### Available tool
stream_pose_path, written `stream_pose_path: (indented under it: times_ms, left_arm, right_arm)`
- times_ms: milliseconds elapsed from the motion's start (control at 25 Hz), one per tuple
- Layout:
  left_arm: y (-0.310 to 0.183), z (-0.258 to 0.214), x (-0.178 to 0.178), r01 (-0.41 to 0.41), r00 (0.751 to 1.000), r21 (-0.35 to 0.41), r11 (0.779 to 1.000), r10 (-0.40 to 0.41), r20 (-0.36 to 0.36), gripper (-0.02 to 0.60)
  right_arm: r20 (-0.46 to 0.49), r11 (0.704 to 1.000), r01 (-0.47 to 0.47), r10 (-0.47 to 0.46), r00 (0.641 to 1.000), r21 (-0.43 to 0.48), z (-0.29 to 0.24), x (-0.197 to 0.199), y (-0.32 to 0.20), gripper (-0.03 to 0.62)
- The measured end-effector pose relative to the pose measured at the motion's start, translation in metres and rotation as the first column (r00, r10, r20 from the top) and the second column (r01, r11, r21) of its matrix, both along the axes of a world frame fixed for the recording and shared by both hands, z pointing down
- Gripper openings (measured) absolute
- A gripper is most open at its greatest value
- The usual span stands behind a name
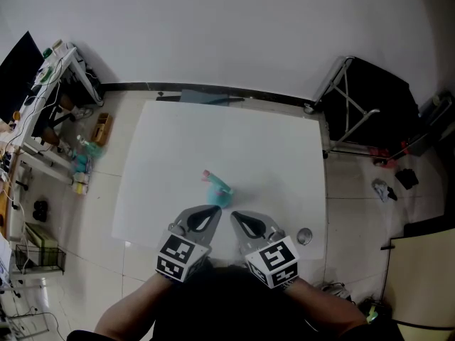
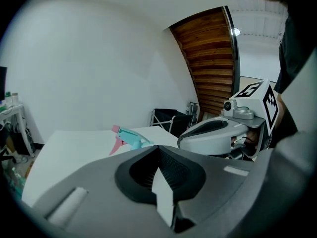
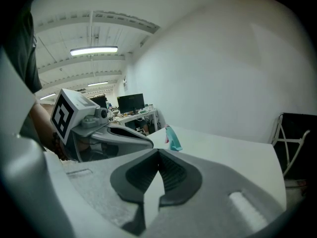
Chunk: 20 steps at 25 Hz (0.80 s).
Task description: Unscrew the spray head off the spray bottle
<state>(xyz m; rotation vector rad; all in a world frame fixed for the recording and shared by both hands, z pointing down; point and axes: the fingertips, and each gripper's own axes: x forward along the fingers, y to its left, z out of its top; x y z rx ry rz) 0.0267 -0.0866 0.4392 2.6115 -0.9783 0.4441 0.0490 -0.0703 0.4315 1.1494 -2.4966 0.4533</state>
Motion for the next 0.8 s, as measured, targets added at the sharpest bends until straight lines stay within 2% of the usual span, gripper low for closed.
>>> stream_pose_path:
  times_ms: [800]
  left_arm:
    - [0.001, 0.0015, 0.0012, 0.01, 1.0, 0.003, 1.0, -0.01, 0.009, 0.012]
  right_arm:
    - [-0.004, 1.0, 0.004, -0.004, 1.0, -0.004, 0.0005, -0.0002, -0.0027, -0.008]
